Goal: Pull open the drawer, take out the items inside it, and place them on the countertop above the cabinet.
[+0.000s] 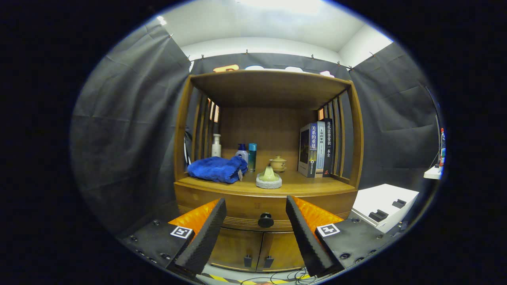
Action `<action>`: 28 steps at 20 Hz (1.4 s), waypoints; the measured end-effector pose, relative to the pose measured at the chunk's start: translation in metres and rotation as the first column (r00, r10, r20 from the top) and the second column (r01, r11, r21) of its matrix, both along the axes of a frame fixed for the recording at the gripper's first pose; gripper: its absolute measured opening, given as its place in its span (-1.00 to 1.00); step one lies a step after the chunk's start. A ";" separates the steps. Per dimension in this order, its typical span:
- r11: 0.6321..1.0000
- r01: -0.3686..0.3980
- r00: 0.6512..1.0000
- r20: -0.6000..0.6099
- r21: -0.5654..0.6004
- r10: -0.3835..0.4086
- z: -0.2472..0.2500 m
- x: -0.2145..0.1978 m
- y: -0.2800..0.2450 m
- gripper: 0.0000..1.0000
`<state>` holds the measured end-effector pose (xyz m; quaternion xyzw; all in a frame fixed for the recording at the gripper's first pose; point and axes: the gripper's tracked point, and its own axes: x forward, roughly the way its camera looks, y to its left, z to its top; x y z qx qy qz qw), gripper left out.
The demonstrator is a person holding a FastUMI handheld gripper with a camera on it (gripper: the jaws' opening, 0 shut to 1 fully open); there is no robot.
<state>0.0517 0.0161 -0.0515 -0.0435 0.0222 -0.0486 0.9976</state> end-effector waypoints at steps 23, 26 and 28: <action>1.000 0.000 0.993 0.114 -0.004 0.001 0.080 -0.160 -0.013 0.96; 1.000 -0.013 0.994 0.107 -0.003 0.013 0.077 -0.161 -0.009 0.96; 1.000 -0.019 0.995 0.102 0.002 0.019 0.075 -0.162 -0.005 0.96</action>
